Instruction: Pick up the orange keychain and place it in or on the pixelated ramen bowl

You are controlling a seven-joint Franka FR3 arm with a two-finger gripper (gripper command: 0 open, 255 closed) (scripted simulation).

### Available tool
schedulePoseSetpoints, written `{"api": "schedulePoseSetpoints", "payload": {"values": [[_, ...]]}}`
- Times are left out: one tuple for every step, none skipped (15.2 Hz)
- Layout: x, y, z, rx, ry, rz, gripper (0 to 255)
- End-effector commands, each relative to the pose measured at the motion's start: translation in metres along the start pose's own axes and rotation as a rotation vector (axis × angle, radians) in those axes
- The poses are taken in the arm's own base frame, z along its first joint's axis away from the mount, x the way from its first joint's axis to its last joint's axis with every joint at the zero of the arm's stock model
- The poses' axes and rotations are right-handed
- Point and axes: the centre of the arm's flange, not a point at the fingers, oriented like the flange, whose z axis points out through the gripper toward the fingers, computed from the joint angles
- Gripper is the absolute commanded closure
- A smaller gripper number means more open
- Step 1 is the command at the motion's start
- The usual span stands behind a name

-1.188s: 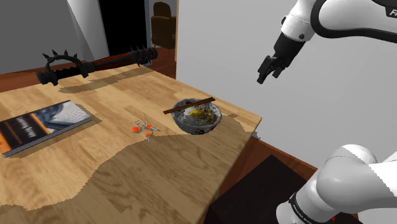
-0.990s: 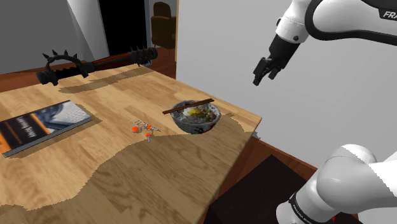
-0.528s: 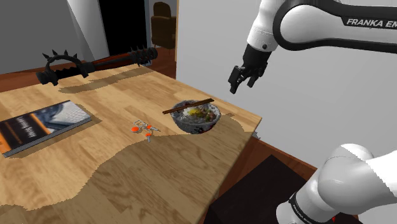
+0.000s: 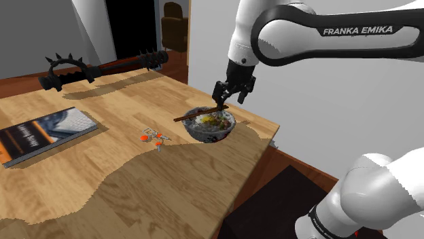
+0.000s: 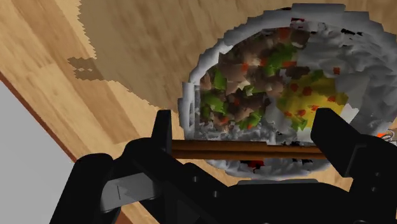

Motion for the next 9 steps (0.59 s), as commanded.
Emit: {"api": "schedulePoseSetpoints", "payload": {"values": [[0.007, -0.021, 0.012, 0.007, -0.013, 0.003, 0], [0.011, -0.033, 0.017, 0.009, -0.019, 0.004, 0], [0.015, -0.044, 0.021, 0.012, -0.025, 0.005, 0], [0.019, -0.056, 0.026, 0.015, -0.032, 0.006, 0], [0.023, -0.067, 0.031, 0.018, -0.038, 0.007, 0], [0.027, -0.079, 0.035, 0.021, -0.044, 0.008, 0], [0.031, -0.09, 0.04, 0.024, -0.05, 0.008, 0], [0.035, -0.102, 0.044, 0.027, -0.056, 0.009, 0], [0.039, -0.113, 0.049, 0.03, -0.062, 0.01, 0]]}}
